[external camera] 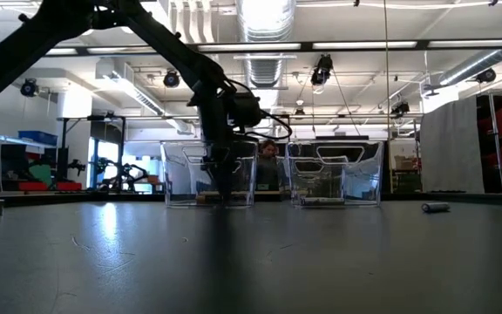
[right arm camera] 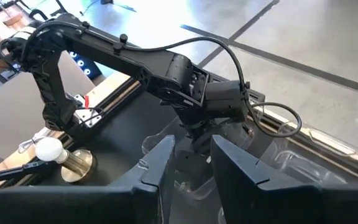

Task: Sort batteries
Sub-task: Put the black battery into the left transparent bin, then put the white battery into the right transparent bin

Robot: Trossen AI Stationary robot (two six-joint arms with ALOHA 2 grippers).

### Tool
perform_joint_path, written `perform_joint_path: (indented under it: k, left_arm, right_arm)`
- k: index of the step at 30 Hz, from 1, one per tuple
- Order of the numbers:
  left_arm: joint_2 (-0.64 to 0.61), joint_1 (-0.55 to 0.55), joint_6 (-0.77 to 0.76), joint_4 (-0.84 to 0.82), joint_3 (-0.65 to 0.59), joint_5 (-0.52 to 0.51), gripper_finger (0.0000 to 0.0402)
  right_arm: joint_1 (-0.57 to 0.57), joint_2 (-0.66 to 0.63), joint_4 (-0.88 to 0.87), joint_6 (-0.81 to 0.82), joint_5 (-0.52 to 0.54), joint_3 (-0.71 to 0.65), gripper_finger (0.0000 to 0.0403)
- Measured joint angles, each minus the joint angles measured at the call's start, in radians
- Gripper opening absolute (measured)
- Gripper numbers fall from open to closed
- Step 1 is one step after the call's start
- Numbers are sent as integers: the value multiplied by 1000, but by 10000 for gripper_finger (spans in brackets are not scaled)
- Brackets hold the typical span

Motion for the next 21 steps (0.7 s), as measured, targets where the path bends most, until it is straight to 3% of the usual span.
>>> perform_joint_path:
  k: [4, 12, 15, 21]
  left_arm:
    - [0, 0, 0, 2, 0, 1, 24]
    - [0, 0, -3, 1, 0, 3, 75]
    - [0, -1, -3, 0, 0, 4, 99]
    - [-22, 0, -4, -12, 0, -1, 143]
  right_arm:
    - [0, 0, -57, 12, -1, 0, 108]
    - [21, 1, -397, 125, -16, -74, 146]
    - [55, -1, -475, 186, -38, -141, 165]
    - [157, -2, -471, 220, -137, -352, 202]
